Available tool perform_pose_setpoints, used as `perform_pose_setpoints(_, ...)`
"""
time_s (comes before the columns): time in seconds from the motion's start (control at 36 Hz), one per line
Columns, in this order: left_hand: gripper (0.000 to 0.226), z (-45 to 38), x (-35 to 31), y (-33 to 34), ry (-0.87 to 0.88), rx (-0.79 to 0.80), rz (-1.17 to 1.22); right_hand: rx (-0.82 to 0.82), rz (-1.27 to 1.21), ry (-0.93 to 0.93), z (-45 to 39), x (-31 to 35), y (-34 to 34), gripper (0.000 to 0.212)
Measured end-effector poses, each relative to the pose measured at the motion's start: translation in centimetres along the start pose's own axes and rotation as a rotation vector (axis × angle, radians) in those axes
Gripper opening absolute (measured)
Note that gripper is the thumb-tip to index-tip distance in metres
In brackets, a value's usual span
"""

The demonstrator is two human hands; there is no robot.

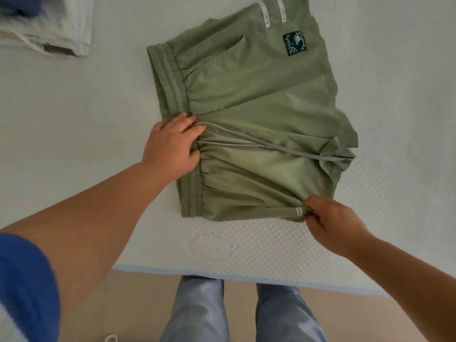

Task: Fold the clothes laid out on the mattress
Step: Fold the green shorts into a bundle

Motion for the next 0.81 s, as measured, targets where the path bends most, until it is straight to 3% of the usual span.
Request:
perform_pose_setpoints(0.08, 0.055, 0.9, -0.2, -0.3, -0.005, -0.017, 0.047, 0.076, 0.019, -0.065, 0.1, 0.3, 1.2, 0.009)
perform_pose_setpoints(0.17, 0.047, 1.4, -0.1, -1.0, -0.092, -0.142, 0.072, 0.144, 0.037, -0.125, 0.0, 0.6, 2.2, 0.011)
perform_pose_setpoints(0.31, 0.058, 1.5, 3.6, -0.8, -0.784, -0.224, 0.303, 0.246, 0.033, -0.177, -0.8, 0.3, 3.1, 0.040)
perform_pose_setpoints(0.36, 0.057, 0.8, 4.1, 0.0, -0.942, -0.185, 0.410, 0.275, 0.022, -0.165, -1.3, 0.2, 3.5, 0.047)
perform_pose_setpoints(0.47, 0.025, -1.2, 4.5, 0.2, -0.936, -0.171, 0.450, 0.260, 0.023, -0.099, -2.3, 0.1, 4.1, 0.043)
perform_pose_setpoints(0.64, 0.031, -1.5, 6.4, -1.5, -0.921, -0.320, 0.392, 0.172, 0.109, -0.196, -2.0, 1.5, 3.6, 0.053)
perform_pose_setpoints(0.72, 0.027, -0.8, 6.9, -0.8, -0.900, -0.292, 0.319, 0.172, 0.283, -0.345, -1.0, 2.4, 4.2, 0.057)
perform_pose_setpoints(0.81, 0.029, 0.0, 6.9, -0.2, -0.929, -0.270, 0.300, 0.142, 0.420, -0.380, -0.2, 2.9, 4.5, 0.062)
Point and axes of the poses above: each hand's wrist, its own z-axis away from the middle knuckle, its own y-axis out of the palm, x = y × z, the point moved 7 cm from there along -z, towards the middle knuckle, and after that the axes turned 15 degrees about -x, right-handed, at the moved point
